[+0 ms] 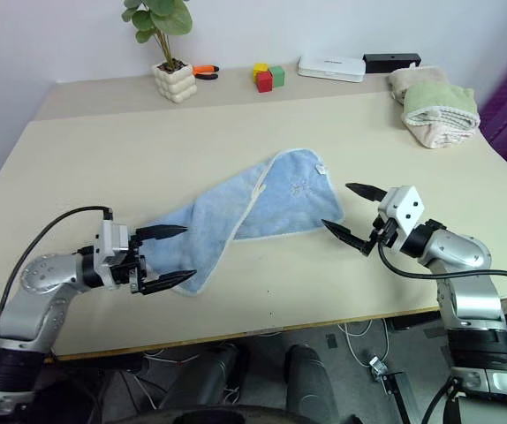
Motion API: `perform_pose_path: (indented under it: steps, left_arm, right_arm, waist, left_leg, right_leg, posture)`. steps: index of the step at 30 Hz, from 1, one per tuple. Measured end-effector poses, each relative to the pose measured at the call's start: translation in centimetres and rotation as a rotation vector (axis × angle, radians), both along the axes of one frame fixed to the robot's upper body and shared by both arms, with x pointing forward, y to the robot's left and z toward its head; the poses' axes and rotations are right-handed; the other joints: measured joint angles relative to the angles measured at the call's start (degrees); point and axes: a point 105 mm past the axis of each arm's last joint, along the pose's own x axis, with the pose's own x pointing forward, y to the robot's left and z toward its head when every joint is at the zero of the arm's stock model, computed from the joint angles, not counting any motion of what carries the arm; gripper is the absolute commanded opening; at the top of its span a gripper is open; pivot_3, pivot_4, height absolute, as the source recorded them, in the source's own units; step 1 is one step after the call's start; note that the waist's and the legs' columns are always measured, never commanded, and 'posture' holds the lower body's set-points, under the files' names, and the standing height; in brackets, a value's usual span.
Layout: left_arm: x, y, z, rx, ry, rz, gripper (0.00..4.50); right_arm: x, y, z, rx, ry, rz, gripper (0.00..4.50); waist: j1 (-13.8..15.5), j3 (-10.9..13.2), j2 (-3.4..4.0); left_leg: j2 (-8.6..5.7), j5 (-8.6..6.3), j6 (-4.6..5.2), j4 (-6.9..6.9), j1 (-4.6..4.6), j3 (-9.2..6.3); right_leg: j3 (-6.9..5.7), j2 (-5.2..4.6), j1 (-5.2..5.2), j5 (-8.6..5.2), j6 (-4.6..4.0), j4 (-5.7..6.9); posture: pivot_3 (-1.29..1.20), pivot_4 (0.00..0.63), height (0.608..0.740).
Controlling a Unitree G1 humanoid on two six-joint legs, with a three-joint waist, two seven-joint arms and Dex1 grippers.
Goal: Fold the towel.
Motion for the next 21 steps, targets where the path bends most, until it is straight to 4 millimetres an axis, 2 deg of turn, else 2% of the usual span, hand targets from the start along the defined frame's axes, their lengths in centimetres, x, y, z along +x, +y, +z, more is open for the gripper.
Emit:
perform_pose_path:
  steps: [14,21]
  left_arm:
    - [0.3,0.8,-0.2,0.022,0.002,0.013,4.46]
    - [0.7,1.5,0.4,0.068,-0.027,-0.030,4.46]
  right_arm:
    - [0.4,0.4,0.7,-0.010,-0.032,0.008,4.50]
    - [0.9,2.1,-0.3,0.023,-0.025,0.010,4.50]
  waist:
    - [0.06,0.00,0.00]
    - [0.00,0.00,0.00]
  left_leg:
    - [0.00,0.02,-0.02,0.02,0.00,-0.01]
    - [0.00,0.06,-0.09,0.03,0.01,-0.01]
  right_leg:
    - [-0.02,0.00,0.00,0.05,0.07,0.05]
    - [-0.01,0.01,-0.07,0.06,0.05,0.19]
  posture:
    - [0.00,0.150,0.740]
    - [0.00,0.150,0.740]
